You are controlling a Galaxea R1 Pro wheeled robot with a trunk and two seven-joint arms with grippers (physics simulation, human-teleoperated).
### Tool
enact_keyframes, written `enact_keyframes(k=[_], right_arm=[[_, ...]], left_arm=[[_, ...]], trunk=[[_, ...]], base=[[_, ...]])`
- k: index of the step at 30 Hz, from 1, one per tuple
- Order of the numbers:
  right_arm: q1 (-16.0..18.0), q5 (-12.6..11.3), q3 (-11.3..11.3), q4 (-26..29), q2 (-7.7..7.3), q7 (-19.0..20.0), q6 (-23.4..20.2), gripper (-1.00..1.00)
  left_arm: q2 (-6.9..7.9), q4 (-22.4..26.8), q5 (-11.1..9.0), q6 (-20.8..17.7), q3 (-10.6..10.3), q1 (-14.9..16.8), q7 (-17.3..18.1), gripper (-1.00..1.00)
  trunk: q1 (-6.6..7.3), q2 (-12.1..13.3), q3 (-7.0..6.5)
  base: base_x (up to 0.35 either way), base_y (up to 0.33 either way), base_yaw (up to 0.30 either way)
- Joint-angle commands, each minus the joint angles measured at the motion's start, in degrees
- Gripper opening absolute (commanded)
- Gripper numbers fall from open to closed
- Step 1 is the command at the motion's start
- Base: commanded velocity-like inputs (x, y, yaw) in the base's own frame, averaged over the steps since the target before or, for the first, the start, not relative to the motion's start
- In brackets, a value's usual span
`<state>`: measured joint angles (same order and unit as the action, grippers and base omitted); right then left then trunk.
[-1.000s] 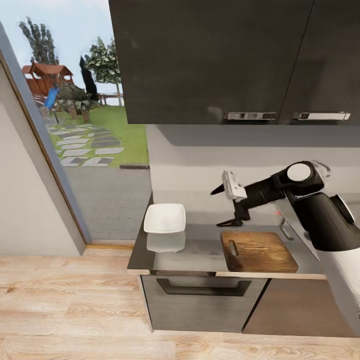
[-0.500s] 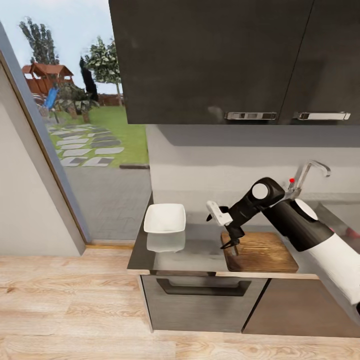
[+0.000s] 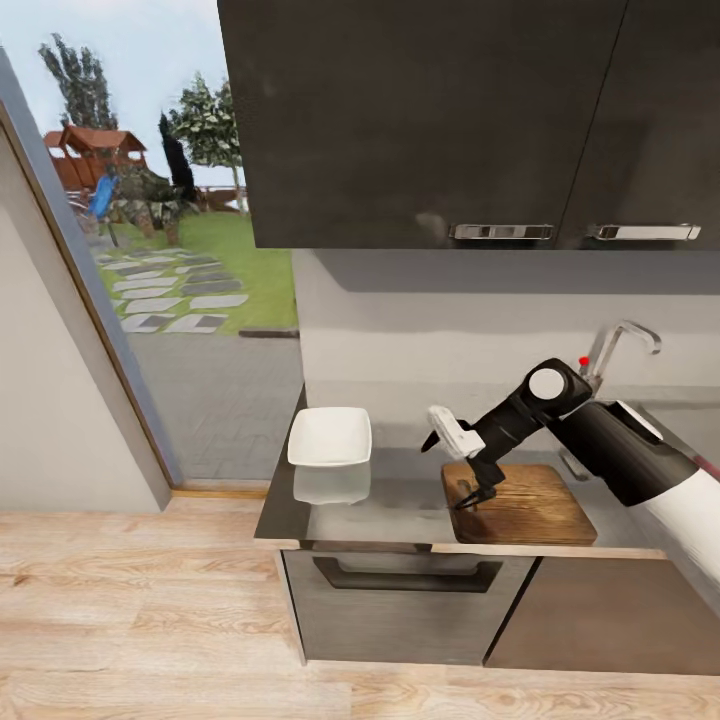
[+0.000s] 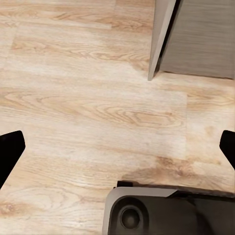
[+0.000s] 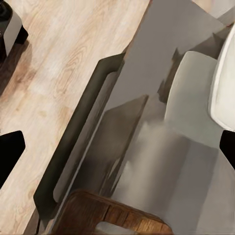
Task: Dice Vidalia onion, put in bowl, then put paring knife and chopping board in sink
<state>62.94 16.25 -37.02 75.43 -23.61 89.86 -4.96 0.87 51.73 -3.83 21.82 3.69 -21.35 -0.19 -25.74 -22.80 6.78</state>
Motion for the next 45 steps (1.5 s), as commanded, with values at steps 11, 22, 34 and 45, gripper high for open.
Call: enact_keyframes(k=[11, 22, 34, 45], right_arm=[[0.1, 3.1, -6.8, 0.0, -0.2, 0.1, -0.5, 1.0], [0.1, 3.7, -7.6, 0.0, -0.05, 0.1, -0.5, 1.0], [0.1, 3.9, -7.6, 0.0, 2.32, 0.1, -0.7, 1.0], [0.1, 6.9, -10.2, -0.2, 7.13, 0.1, -1.6, 1.0]], left_arm=[[0.01, -0.2, -0.5, 0.1, -0.1, 0.0, -0.1, 1.0], [0.01, -0.5, -0.5, 0.1, 0.0, 0.0, -0.1, 1.0], [0.01, -0.7, -0.6, 0.2, 0.0, 0.0, 0.0, 1.0], [0.01, -1.2, -0.7, 0.2, 0.1, 0.0, 0.0, 1.0]], trunk=[[-0.04, -0.1, 0.12], [-0.04, -0.1, 0.12], [-0.04, -0.1, 0.12], [-0.04, -0.1, 0.12]], base=[[0.054, -0.074, 0.0], [0.196, -0.218, 0.0], [0.158, -0.141, 0.0], [0.031, 0.023, 0.0]])
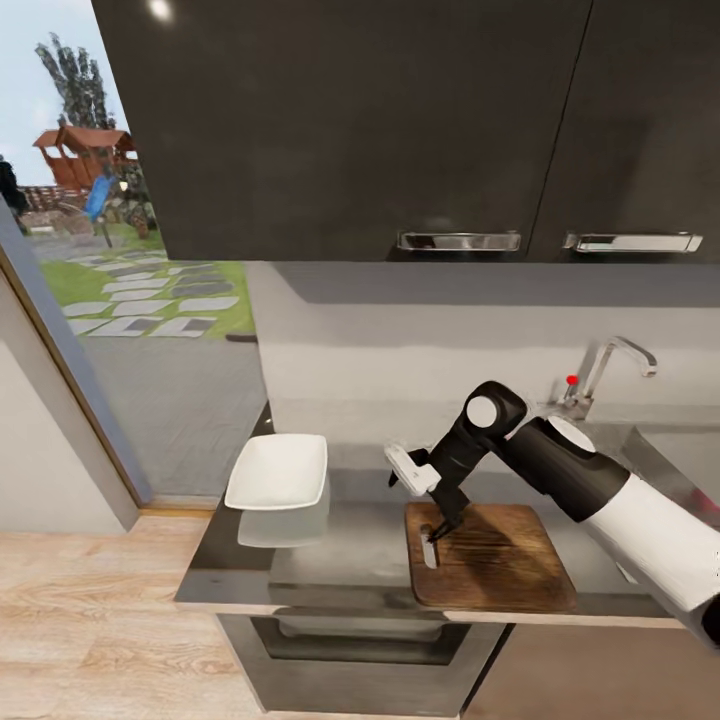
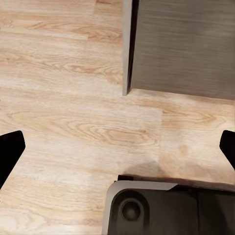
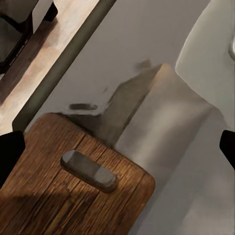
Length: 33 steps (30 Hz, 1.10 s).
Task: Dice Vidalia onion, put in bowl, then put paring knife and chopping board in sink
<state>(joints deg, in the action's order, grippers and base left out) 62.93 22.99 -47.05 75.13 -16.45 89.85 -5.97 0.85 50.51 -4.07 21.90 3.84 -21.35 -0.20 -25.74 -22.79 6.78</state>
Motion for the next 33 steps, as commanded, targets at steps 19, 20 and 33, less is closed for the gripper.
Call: enact_keyframes(k=[19, 20, 33], right_arm=[[0.1, 0.5, 1.4, -5.5, 0.41, -2.8, -11.1, 1.0], [0.1, 0.5, 2.2, -5.6, 0.59, -3.0, -12.2, 1.0], [0.1, 0.7, 4.2, -5.8, 2.09, -6.9, -20.7, 1.0]], left_arm=[[0.02, 0.0, -0.4, 0.1, -0.1, 0.0, 0.0, 1.0], [0.02, 0.0, -0.5, 0.1, -0.1, 0.0, 0.0, 1.0], [0.02, -0.4, -0.5, 0.1, -0.1, 0.0, 0.0, 1.0]], trunk=[[-0.04, -0.1, 0.11], [-0.04, -0.1, 0.11], [-0.04, -0.1, 0.11]], base=[[0.002, 0.001, 0.0], [0.0, 0.0, 0.0], [0.0, 0.0, 0.0]])
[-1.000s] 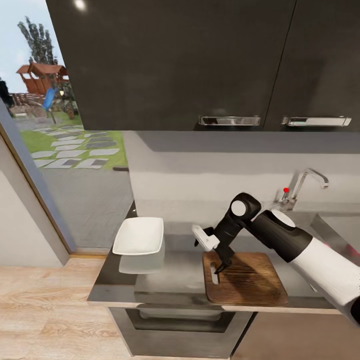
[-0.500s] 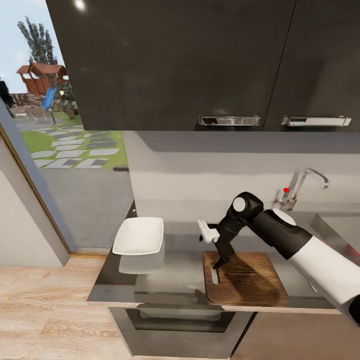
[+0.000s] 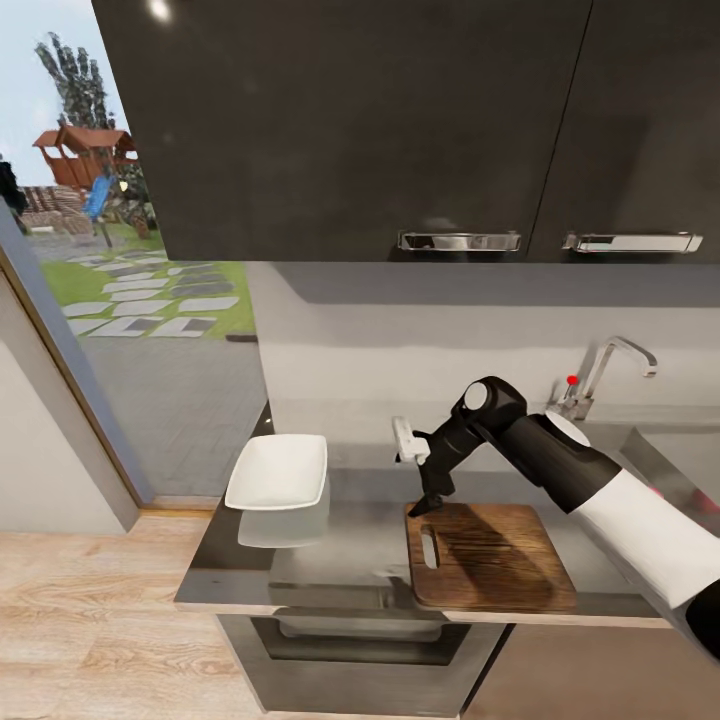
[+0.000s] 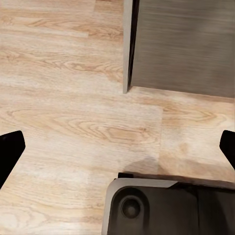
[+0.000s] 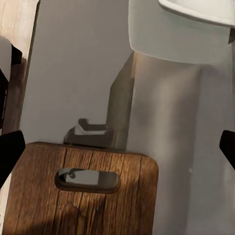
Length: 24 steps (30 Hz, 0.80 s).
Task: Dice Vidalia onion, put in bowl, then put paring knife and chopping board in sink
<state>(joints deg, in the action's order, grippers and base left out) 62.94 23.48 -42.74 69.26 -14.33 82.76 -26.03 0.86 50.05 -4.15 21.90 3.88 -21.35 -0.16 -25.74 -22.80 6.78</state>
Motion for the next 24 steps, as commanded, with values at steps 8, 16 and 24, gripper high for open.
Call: enact_keyframes(k=[8, 16, 24], right_arm=[[0.1, 0.3, -0.1, 0.2, -0.22, 0.6, -1.0, 1.0], [0.1, 0.3, -0.2, 0.2, -0.53, 2.0, -0.9, 1.0], [0.1, 1.2, -0.2, 0.2, -1.73, 2.0, -0.7, 1.0]], left_arm=[[0.02, 0.0, -0.4, 0.1, -0.1, 0.0, 0.0, 1.0], [0.02, -0.3, -0.4, 0.1, -0.1, 0.0, 0.0, 1.0], [0.02, -0.4, -0.3, 0.1, -0.1, 0.0, 0.0, 1.0]], trunk=[[-0.04, -0.1, 0.12], [-0.04, -0.1, 0.12], [-0.04, -0.1, 0.12]], base=[[0.0, 0.0, 0.0], [0.0, 0.0, 0.0], [0.0, 0.0, 0.0]])
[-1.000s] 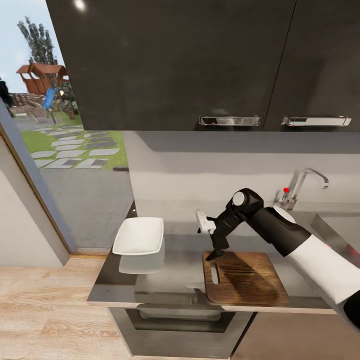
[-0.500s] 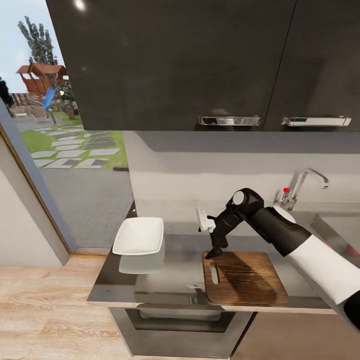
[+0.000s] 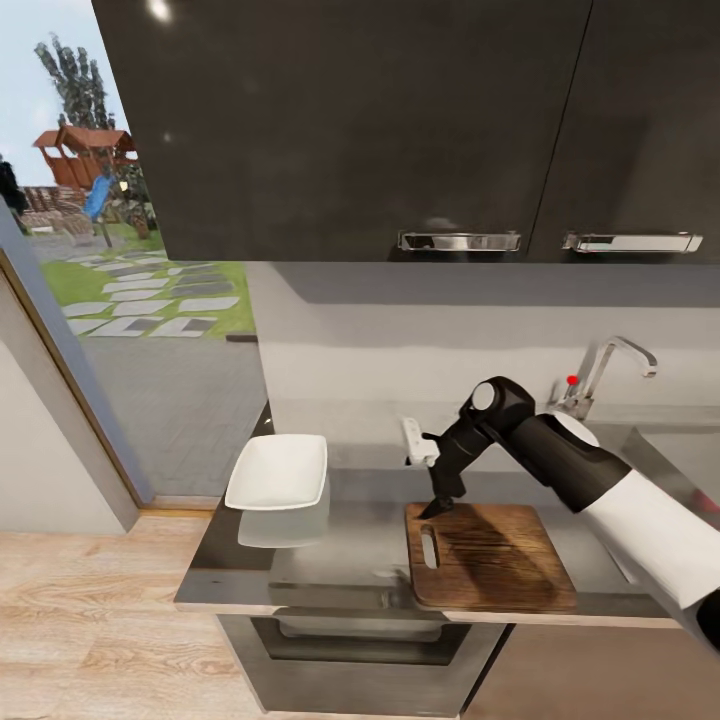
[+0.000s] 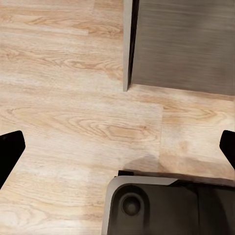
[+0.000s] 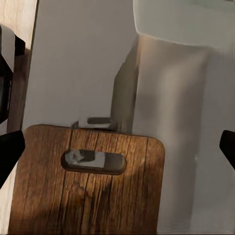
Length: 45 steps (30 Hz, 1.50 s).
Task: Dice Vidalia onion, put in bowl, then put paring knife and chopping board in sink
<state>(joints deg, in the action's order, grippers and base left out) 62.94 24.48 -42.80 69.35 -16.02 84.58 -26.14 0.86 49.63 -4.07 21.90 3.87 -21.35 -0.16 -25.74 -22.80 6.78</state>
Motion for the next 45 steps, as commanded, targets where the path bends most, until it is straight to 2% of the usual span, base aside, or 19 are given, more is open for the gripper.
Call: enact_keyframes(k=[1, 11, 23, 45], right_arm=[[0.1, 0.2, -0.1, 0.1, -0.3, 0.2, -0.6, 1.0], [0.1, 0.2, -0.1, -1.0, -1.53, -0.1, -0.7, 1.0], [0.1, 0.2, 0.1, -6.9, -1.29, -1.1, -1.1, 1.0], [0.1, 0.1, 0.2, -10.0, -0.8, -4.9, -1.2, 1.0]], left_arm=[[0.02, 0.0, -0.4, 0.1, -0.1, 0.0, 0.0, 1.0], [0.02, 0.0, -0.4, 0.1, -0.1, 0.0, 0.0, 1.0], [0.02, 0.1, -0.4, 0.1, -0.1, 0.0, 0.0, 1.0], [0.02, 0.1, -0.4, 0.1, -0.1, 0.0, 0.0, 1.0]], trunk=[[-0.04, -0.1, 0.12], [-0.04, -0.1, 0.12], [-0.04, -0.1, 0.12], [-0.04, -0.1, 0.18]], base=[[0.0, 0.0, 0.0], [0.0, 0.0, 0.0], [0.0, 0.0, 0.0], [0.0, 0.0, 0.0]])
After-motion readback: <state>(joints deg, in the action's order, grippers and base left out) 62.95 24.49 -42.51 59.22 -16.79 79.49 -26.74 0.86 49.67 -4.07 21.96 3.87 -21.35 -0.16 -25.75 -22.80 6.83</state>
